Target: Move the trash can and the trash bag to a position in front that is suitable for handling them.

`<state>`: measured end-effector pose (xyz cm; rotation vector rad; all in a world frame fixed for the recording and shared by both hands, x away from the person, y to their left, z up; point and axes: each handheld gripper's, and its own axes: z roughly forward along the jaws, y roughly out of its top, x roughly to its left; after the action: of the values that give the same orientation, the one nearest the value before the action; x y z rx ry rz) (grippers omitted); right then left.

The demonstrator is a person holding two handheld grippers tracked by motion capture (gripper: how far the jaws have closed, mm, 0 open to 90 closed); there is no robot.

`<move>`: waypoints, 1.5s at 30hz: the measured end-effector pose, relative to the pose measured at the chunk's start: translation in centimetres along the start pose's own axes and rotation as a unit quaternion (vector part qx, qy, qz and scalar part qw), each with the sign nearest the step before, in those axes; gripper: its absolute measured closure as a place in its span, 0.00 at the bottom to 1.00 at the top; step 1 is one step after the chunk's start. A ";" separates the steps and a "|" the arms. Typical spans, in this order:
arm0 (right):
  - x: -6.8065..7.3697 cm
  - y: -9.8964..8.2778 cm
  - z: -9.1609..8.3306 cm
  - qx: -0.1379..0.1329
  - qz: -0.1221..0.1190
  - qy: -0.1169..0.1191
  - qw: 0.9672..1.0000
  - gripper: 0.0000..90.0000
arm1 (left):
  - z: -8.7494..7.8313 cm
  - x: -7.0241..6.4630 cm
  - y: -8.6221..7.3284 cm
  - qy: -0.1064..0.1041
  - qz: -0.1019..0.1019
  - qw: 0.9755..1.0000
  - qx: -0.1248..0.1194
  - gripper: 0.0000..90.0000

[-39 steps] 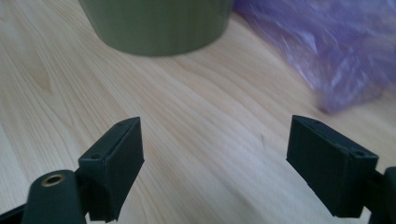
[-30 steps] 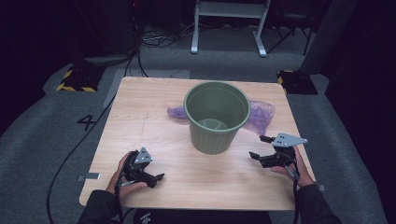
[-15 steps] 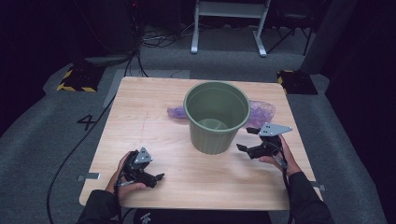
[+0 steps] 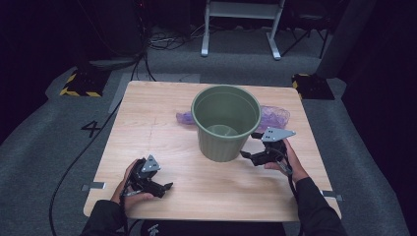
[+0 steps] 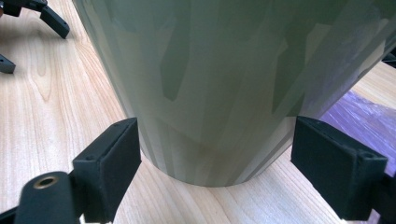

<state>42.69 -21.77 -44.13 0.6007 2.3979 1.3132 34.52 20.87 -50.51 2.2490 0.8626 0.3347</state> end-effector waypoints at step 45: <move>-6.1 -4.1 -0.2 0.059 0.081 -0.171 0.980 0.50 | 0.0 0.0 0.0 0.000 0.000 1.000 0.000 0.01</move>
<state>46.99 -27.05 -46.90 0.9880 2.1875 1.0318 34.54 20.85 -50.51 2.2485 0.8630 0.3351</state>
